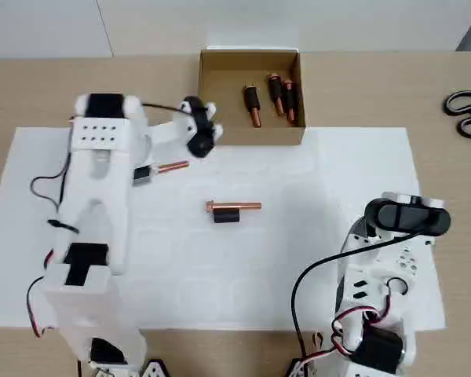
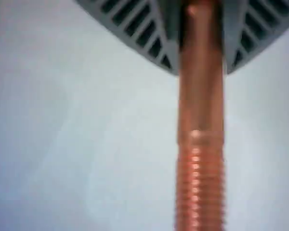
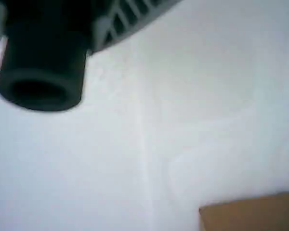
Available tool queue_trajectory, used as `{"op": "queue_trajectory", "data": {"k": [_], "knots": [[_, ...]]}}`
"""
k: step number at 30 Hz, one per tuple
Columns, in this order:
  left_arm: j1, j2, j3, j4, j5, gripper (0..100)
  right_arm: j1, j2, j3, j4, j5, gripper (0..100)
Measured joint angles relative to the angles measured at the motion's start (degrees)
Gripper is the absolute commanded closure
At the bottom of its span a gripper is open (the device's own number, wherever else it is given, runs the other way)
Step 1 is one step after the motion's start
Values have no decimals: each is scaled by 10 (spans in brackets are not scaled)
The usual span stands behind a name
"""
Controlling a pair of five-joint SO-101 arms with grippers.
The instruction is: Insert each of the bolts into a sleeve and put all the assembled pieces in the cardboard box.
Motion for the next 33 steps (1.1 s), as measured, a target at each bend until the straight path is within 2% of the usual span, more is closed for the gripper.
{"op": "queue_trajectory", "data": {"k": [8, 19, 25, 33], "knots": [[-31, 27, 4, -2, -47, 994, 0, 0, 0, 0, 0, 995], [16, 147, 4, -4, -47, 989, 0, 0, 0, 0, 0, 995], [18, 177, -6, -4, -48, 824, 0, 0, 0, 0, 0, 995], [18, 182, -27, 1, -36, 812, 0, 0, 0, 0, 0, 995]]}}
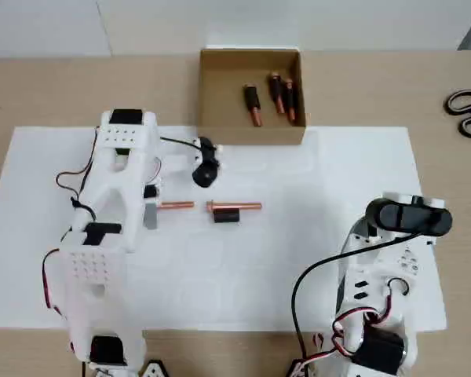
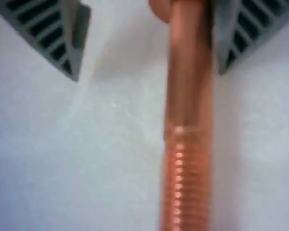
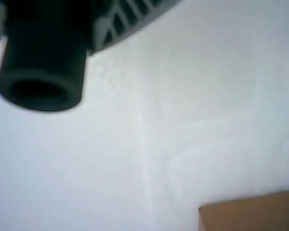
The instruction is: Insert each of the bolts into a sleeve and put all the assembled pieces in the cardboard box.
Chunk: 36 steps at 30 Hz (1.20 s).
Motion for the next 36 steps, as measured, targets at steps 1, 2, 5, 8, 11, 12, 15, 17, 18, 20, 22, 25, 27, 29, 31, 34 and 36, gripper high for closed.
{"op": "queue_trajectory", "data": {"k": [1, 2, 5, 8, 11, 12, 15, 17, 18, 20, 22, 25, 27, 29, 31, 34, 36], "knots": [[0, 0, -11, -4, 11, 812, 0, 0, 0, 0, 0, 995], [0, 0, -22, -4, 23, 812, 0, 0, 0, 0, 0, 995], [0, -13, -49, -4, 71, 812, 0, 0, 0, 0, 0, 995], [0, -65, -53, -4, 136, 812, 0, 0, 0, 0, 0, 995], [0, -129, -53, -4, 216, 812, 0, 0, 0, 0, 0, 995], [0, -153, -53, -4, 245, 812, 0, 0, 0, 0, 0, 995], [0, -229, -53, -3, 345, 812, 0, 0, 0, 0, 0, 995], [0, -278, -53, -1, 433, 812, 0, 0, 0, 0, 0, 995], [4, -299, -51, -1, 484, 812, 0, 0, 0, 0, 0, 995], [15, -338, -26, -1, 600, 812, 0, 0, 0, 0, 0, 995], [33, -364, 18, -1, 729, 812, 0, 0, 0, 0, 0, 995], [70, -387, 95, 0, 918, 812, 0, 0, 2, -11, 0, 995], [99, -392, 142, 0, 1007, 812, 0, 0, 2, -18, 0, 995], [128, -396, 176, 0, 1068, 812, 0, 0, 2, -21, 0, 995], [151, -396, 185, 0, 1124, 812, 0, 0, 2, -21, 0, 995], [159, -396, 189, -3, 1218, 810, 0, 0, 2, -21, 0, 995], [154, -396, 189, -15, 1289, 809, 0, 0, 13, -21, 0, 995]]}}
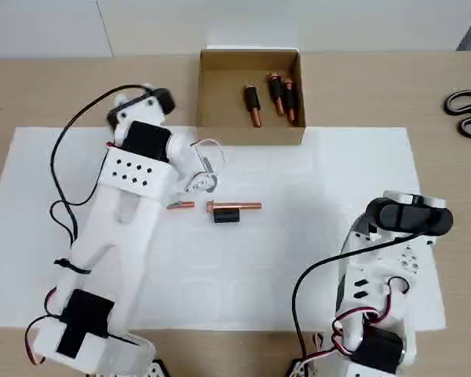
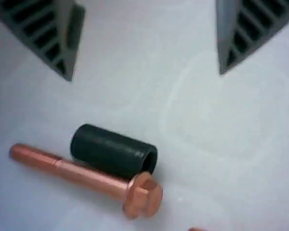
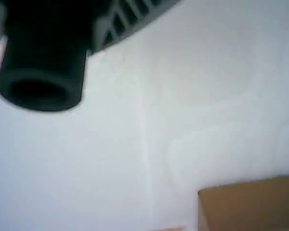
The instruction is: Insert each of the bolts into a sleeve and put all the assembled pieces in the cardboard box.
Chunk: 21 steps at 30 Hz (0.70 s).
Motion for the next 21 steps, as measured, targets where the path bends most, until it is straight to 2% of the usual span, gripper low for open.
{"op": "queue_trajectory", "data": {"k": [3, 6, 12, 21], "knots": [[-22, 0, 2, -18, 102, 809, 0, 0, 28, 0, 0, 995], [-49, 6, 4, -25, 167, 809, 0, 0, 46, 0, 0, 995], [-91, 108, 4, -26, 198, 809, 0, 0, 47, 0, 0, 995], [-94, 225, 4, -27, 222, 809, 0, 0, 47, 0, 0, 995]]}}
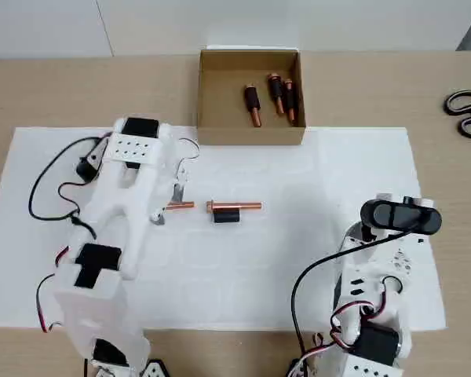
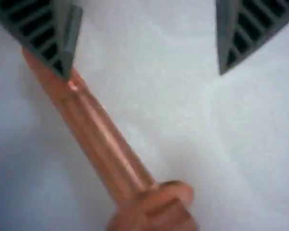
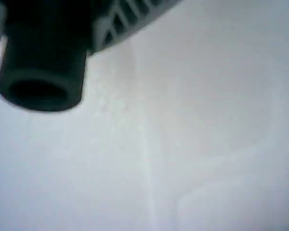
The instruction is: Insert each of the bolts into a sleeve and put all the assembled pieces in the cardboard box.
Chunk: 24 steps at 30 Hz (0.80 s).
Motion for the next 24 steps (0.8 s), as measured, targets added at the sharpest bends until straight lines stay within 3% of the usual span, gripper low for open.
{"op": "queue_trajectory", "data": {"k": [8, 19, 21, 24], "knots": [[-47, 47, -2, -19, 33, 809, 0, 0, 0, 0, 0, 995], [-48, 55, -4, -20, 33, 814, 0, 0, 0, 0, 0, 995], [-48, 55, -4, -20, 33, 839, 0, 0, 0, 0, 0, 995], [-47, 55, -8, -22, 32, 953, 0, 0, 0, 0, 0, 995]]}}
